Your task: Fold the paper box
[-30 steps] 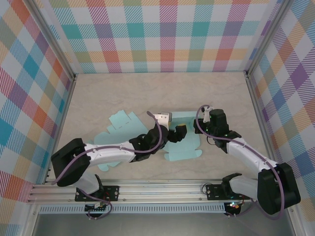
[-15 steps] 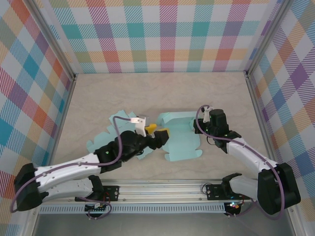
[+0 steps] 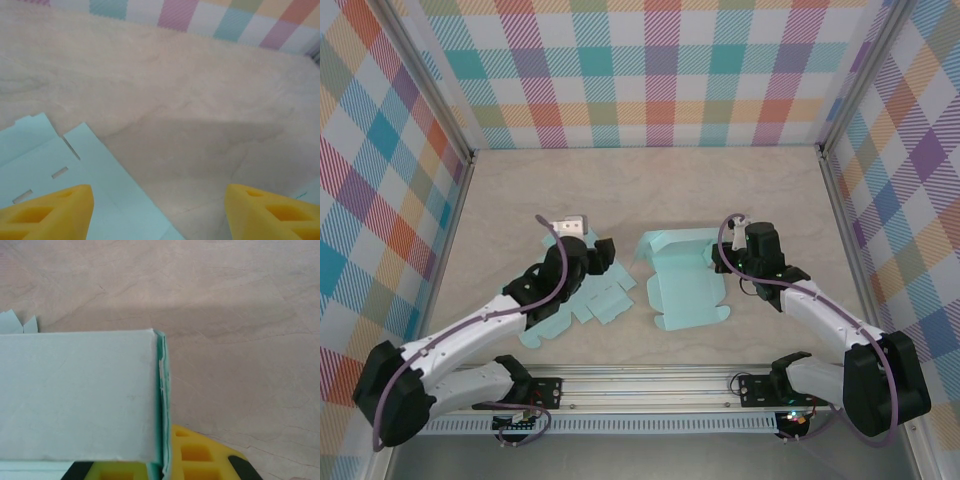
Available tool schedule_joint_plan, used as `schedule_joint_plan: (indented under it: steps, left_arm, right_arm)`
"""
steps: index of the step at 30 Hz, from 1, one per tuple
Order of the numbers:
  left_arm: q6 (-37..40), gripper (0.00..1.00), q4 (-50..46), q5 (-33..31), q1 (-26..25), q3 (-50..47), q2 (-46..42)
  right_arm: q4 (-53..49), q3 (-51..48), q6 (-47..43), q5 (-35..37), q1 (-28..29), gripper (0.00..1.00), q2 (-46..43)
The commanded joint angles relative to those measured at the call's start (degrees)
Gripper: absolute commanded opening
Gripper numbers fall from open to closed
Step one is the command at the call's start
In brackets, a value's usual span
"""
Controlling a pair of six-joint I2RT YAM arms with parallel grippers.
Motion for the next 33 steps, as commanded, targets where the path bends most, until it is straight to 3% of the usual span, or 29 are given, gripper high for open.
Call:
schedule_joint_plan:
  steps: [1,9,18,26,33]
  left_arm:
    - [5.15,0.71,-0.38,6.57,0.36,2.90,4.43]
    - [9.42,0.71,3.14,19.63,-0.79,5.24,12.01]
    - [12.41,0.68,0.89,18.58,-6.35,4.57,10.49]
    - [13.92,0.67,3.68,20.18,-7.38,4.82,12.26]
    - [17.99,0.64,5.80,19.34,-7.74,10.56,18.00]
  right_arm:
    - [0.04,1.79,0.53,-1.63,0.38,0.00,0.59]
    - [0.17,2.23,0.30,-1.47,0.36,0.00,2.19]
    - [-0.14,2.68,-0.18,-0.85,0.40,0.00,2.87]
    - [-0.22,2.76,-0.11,-1.18,0.36,0.00,2.77]
    - [-0.07,2.78,0.11,-2.67,0.43,0.00,2.62]
